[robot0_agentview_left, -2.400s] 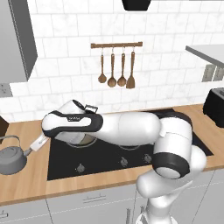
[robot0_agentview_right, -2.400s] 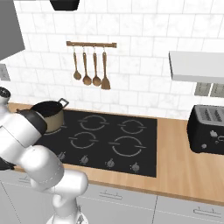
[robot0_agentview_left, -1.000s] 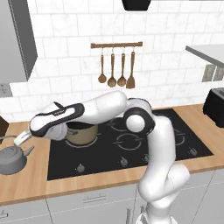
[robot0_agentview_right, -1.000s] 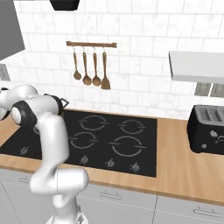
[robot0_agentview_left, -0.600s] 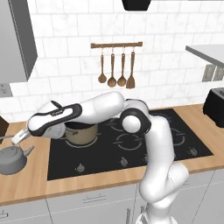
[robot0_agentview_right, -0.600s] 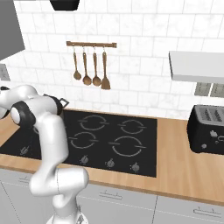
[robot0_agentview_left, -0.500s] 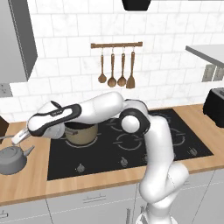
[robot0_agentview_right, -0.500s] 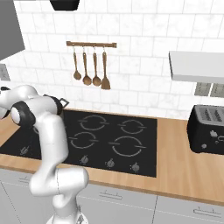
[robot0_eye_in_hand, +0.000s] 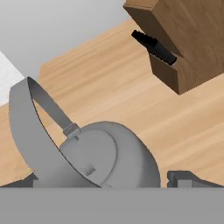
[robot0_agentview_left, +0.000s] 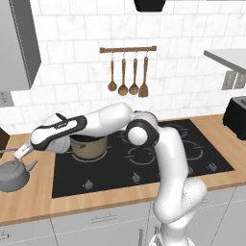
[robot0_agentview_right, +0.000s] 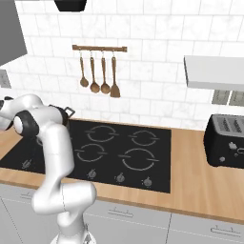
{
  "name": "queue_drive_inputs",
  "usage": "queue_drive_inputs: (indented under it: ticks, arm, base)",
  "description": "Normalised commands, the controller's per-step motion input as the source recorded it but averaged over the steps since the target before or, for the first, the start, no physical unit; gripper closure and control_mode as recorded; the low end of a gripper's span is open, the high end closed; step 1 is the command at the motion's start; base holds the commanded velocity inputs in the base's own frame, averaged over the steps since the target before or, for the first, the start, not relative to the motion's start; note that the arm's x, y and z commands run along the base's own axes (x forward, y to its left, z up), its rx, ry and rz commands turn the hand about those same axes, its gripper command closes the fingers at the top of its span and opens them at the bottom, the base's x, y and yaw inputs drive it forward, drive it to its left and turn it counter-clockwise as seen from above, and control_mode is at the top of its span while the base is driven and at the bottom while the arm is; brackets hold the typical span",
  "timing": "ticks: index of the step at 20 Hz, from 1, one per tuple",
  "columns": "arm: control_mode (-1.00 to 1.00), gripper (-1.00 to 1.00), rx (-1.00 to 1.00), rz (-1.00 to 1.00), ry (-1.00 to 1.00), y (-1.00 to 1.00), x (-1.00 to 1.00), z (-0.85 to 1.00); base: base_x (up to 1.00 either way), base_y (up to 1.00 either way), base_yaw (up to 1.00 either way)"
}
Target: Pick the kettle from the counter and place it on a stove burner. Then turn the burner on.
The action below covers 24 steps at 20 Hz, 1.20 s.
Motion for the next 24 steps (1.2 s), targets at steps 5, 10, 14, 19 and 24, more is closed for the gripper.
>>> queue_drive_inputs:
  ticks: [5,10,14,19,24]
  arm:
    - [-1.00,-1.00,0.00,0.00,0.00,0.22,0.12,-0.11]
    - [-1.00,-1.00,0.00,0.00,0.00,0.14,0.12,-0.03]
    - [-1.00,-1.00,0.00,0.00,0.00,0.00,0.00,0.00]
    - [-1.00,1.00,0.00,0.00,0.00,0.01,0.00,0.00]
    - [-1.00,1.00,0.00,0.00,0.00,0.03,0.00,-0.03]
  base:
    - [0.00,0.00,0.00]
    - [0.00,0.00,0.00]
    - [0.00,0.00,0.00]
    - [0.00,0.00,0.00]
    - [0.00,0.00,0.00]
